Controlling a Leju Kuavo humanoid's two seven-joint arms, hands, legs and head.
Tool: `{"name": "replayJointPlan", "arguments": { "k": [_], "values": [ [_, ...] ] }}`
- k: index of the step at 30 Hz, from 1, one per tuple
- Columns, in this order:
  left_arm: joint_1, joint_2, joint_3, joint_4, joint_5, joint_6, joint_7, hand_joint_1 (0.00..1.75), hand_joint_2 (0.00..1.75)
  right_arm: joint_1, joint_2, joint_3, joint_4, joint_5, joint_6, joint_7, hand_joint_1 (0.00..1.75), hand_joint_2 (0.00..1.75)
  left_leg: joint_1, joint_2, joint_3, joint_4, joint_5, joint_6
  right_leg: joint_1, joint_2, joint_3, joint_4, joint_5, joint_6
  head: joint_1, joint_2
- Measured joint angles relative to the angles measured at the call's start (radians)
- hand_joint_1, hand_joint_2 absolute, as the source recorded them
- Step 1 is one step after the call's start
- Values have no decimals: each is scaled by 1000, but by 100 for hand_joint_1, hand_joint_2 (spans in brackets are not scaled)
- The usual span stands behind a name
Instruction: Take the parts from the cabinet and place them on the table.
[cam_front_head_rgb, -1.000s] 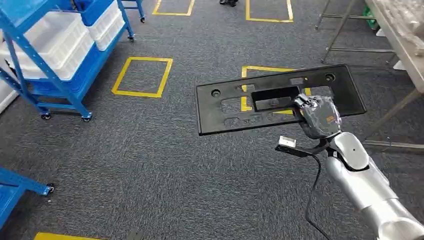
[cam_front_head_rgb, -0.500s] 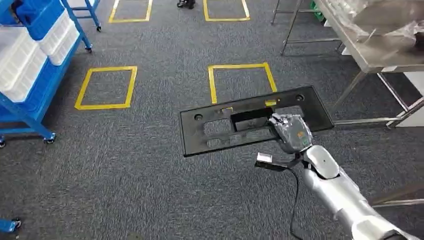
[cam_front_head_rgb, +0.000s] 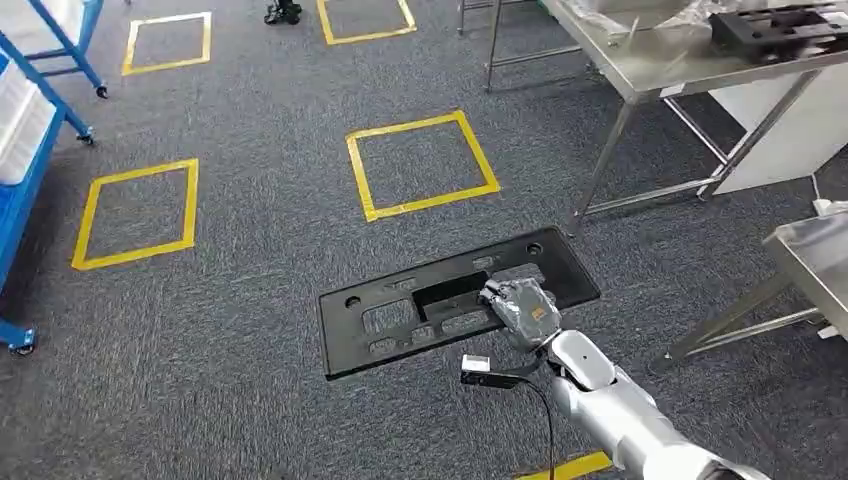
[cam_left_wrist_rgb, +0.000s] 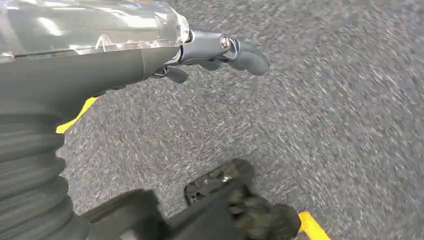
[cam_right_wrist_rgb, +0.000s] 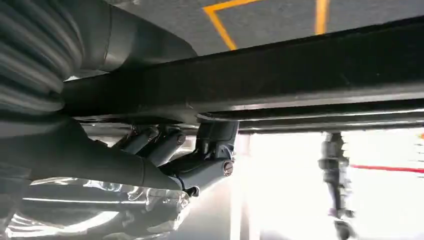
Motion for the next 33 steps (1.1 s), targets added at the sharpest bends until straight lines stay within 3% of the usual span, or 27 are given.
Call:
{"name": "replayJointPlan", "arguments": {
  "k": [1,2,3,4,6,7,8,9,12,13,14,15,16,17,20,21,22,24,25,26,27,30,31,32,33],
  "values": [
    [5,0,-1,0,-2,0,2,0,175,0,5,1,6,-1,-3,1,175,175,0,-10,-43,86,-30,0,4,11,1,0,-1,-4,0,0],
    [8,0,-1,0,-4,-1,5,0,175,2,7,4,11,-1,-8,3,175,175,0,-11,-72,135,-36,0,7,24,2,1,-2,-5,0,0],
    [9,0,-2,0,-5,-3,6,0,175,5,8,5,14,3,-10,7,175,175,0,-12,-80,138,-22,2,9,34,3,3,-2,-6,0,0],
    [8,0,-2,0,-8,-3,8,0,175,10,8,6,15,7,-10,13,175,175,0,-12,-67,94,16,7,11,42,5,4,-3,-6,0,0],
    [4,1,-2,0,-13,-3,11,0,175,17,8,8,14,16,-10,24,175,175,-1,-16,3,-79,116,18,13,55,10,7,-8,-3,0,0],
    [3,2,-2,0,-13,-3,11,0,175,19,8,8,13,18,-9,31,175,175,-1,-30,30,-151,139,25,13,59,9,7,-9,-1,0,0],
    [1,3,-2,0,-13,-3,12,0,175,19,7,8,13,18,-9,33,175,175,-6,-33,41,-170,135,27,19,65,6,13,-11,5,0,0],
    [0,3,-2,0,-15,-3,15,0,175,21,4,8,13,20,-10,34,175,175,-7,-32,38,-168,137,29,16,68,4,10,-7,11,0,0],
    [0,5,-2,0,-16,-3,17,0,175,31,-13,9,6,24,-10,36,175,175,-10,-32,39,-173,141,28,15,64,5,10,-10,11,0,0],
    [-1,5,-2,0,-16,-4,18,0,175,31,-15,9,2,25,-10,36,175,175,-12,-33,38,-171,140,33,13,63,6,9,-9,14,0,0],
    [-3,5,-2,0,-16,-5,18,0,175,31,-22,9,-3,27,-12,37,175,175,-20,-33,38,-167,140,44,3,65,9,-1,-3,30,0,0],
    [-5,5,-2,0,-16,-6,17,0,175,31,-31,8,-9,30,-12,38,175,175,-15,-30,43,-175,146,52,7,69,12,-8,1,36,0,0],
    [-5,2,-2,0,-16,-7,17,0,175,30,-42,8,-14,32,-11,40,175,175,-3,-22,50,-197,159,58,8,63,12,-1,-7,40,0,0],
    [-5,2,-2,0,-18,-8,17,0,175,27,-54,8,-21,33,-11,43,175,175,-6,-17,55,-207,163,63,11,36,-2,28,-31,42,1,0],
    [-3,2,-2,0,-27,-8,27,0,175,23,-69,3,-34,39,-9,60,175,175,-8,11,54,-207,162,65,7,15,-109,247,-137,48,1,0],
    [-3,2,-3,0,-34,-7,31,0,175,26,-74,0,-39,42,-8,66,175,175,-8,19,53,-206,161,64,4,14,-132,294,-145,52,1,0],
    [-3,2,-5,0,-39,-4,37,0,175,32,-82,-2,-45,49,-7,74,175,175,-8,30,54,-206,159,62,1,12,-131,290,-130,54,1,0],
    [-3,1,-12,0,-49,4,50,0,175,42,-98,-8,-67,62,-3,84,175,175,-6,49,55,-199,152,54,-6,-7,-62,155,-52,59,1,0],
    [-3,0,-15,0,-54,6,55,0,175,43,-105,-11,-77,63,-1,87,175,175,-4,60,55,-192,146,49,-7,-35,-9,56,-11,61,1,0],
    [-4,2,-18,0,-55,6,60,0,175,43,-108,-16,-85,63,0,90,175,175,-10,68,54,-186,140,41,0,-85,11,7,-23,58,1,0],
    [-4,2,-19,0,-55,8,65,0,175,43,-112,-20,-94,64,5,90,175,175,-15,77,53,-177,133,34,3,-71,10,4,-13,46,0,0],
    [-6,3,-23,0,-58,9,72,0,175,48,-134,-37,-115,66,9,93,175,175,-13,108,61,-180,128,19,7,-30,2,11,-16,28,0,0],
    [-8,3,-23,0,-61,9,72,0,175,50,-143,-43,-127,69,9,93,175,175,-10,108,60,-178,120,11,3,-18,6,7,-12,18,0,0],
    [-9,3,-24,0,-61,9,72,0,175,53,-148,-52,-139,71,8,97,175,175,-5,54,53,-152,98,5,2,-8,7,6,-12,13,1,0],
    [-9,3,-23,0,-61,10,72,0,175,53,-151,-60,-150,75,8,104,175,175,-2,19,30,-98,64,5,2,0,7,6,-12,8,0,0]
  ]
}}
